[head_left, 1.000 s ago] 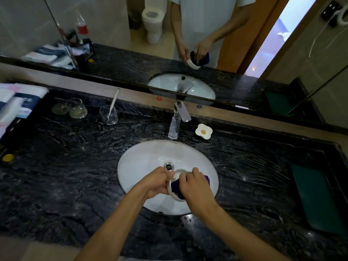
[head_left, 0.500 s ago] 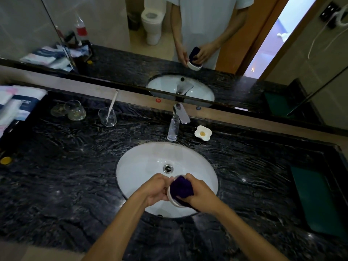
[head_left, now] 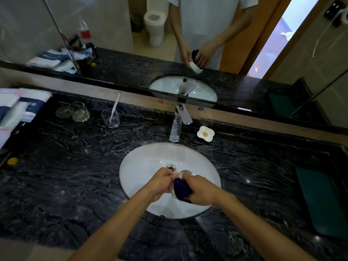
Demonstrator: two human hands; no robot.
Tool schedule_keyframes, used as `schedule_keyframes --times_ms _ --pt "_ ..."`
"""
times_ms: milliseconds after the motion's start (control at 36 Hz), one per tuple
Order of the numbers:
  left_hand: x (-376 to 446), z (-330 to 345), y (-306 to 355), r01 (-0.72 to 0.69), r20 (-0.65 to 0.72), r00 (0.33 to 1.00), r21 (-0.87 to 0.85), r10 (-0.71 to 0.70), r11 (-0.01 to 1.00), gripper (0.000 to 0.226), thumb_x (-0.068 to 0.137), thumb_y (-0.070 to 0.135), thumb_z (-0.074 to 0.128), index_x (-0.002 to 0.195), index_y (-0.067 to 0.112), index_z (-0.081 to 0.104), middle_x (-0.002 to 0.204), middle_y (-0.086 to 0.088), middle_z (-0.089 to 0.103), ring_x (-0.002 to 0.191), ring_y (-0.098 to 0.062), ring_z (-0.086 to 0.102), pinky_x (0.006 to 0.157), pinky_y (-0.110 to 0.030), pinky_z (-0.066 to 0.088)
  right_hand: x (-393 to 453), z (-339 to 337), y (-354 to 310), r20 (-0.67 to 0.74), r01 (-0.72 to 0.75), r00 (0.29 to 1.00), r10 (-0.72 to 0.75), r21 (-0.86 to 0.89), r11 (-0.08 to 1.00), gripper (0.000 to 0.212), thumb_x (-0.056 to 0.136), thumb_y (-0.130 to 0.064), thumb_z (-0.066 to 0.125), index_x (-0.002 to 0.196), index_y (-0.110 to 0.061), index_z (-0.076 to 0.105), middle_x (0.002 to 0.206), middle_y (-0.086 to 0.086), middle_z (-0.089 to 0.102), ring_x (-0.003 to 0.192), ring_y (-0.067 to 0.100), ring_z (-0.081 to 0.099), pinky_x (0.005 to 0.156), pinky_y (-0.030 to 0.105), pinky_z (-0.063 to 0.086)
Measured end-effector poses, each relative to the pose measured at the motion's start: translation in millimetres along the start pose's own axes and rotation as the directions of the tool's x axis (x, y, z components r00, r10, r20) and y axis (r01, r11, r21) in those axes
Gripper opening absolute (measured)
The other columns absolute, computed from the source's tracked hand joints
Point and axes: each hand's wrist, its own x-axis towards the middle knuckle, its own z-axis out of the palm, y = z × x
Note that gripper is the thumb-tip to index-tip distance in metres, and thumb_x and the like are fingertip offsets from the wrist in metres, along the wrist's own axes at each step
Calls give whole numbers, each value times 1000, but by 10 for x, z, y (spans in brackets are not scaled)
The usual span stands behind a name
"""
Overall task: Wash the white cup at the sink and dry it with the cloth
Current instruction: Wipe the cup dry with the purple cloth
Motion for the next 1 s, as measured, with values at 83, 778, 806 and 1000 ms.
schedule_keyframes --times_ms 83,778,806,1000 --pt "-26 44 -115 31 -24 999 -58 -32 998 29 103 8 47 81 4 65 72 -8 66 66 -17 63 59 -31 55 13 146 10 -54 -143 983 178 394 908 54 83 -27 71 130 -24 46 117 3 66 99 19 62 77 25 49" --pt "-95 108 -30 -20 -61 998 -269 4 963 23 103 13 49 93 -1 65 77 -11 66 71 -21 62 67 -34 57 -39 543 82 -498 73 867 -1 125 989 48 67 -33 79 103 -27 47 98 -4 60 85 19 56 71 31 45" --pt "-98 128 -40 -21 -65 998 -263 4 965 23 103 14 49 92 -1 63 76 -11 63 72 -22 59 68 -35 55 -37 598 20 -525 35 847 91 226 973 48 68 -35 79 105 -24 51 99 -5 61 86 17 56 72 31 48" --pt "-195 21 -68 -17 15 1000 -293 22 956 19 101 15 54 91 2 63 75 -10 63 72 -21 59 74 -36 56 -90 668 -29 -501 50 865 -18 50 997 44 79 -23 72 118 -20 53 112 0 63 97 21 58 80 27 48"
